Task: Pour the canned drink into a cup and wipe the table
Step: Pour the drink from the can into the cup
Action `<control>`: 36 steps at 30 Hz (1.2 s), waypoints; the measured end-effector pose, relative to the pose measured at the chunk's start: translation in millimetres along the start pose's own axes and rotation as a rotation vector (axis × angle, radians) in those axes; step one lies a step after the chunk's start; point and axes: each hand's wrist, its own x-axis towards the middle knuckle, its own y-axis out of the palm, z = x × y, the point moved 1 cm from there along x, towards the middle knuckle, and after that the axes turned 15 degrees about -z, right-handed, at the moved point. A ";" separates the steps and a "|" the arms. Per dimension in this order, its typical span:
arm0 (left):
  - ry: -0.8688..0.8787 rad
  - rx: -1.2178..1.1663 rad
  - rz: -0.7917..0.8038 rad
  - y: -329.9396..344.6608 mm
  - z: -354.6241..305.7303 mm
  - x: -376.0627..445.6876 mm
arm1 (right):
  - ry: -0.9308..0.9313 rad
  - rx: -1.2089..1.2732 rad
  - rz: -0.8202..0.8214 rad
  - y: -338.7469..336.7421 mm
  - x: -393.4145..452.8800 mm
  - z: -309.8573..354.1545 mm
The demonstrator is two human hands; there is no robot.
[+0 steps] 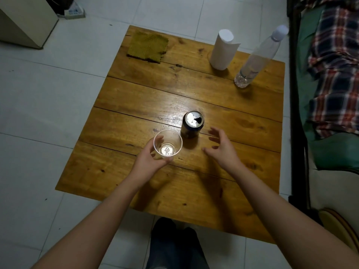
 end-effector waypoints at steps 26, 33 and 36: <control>-0.003 -0.010 -0.036 6.3 13.6 35.1 | 0.021 0.170 0.027 46.9 59.1 -14.0; 0.007 -0.009 -0.052 2.5 16.0 40.3 | -0.017 0.142 0.045 48.2 58.4 -16.2; 0.022 0.005 -0.048 0.8 16.7 42.4 | -0.046 0.132 0.097 45.0 61.5 -18.6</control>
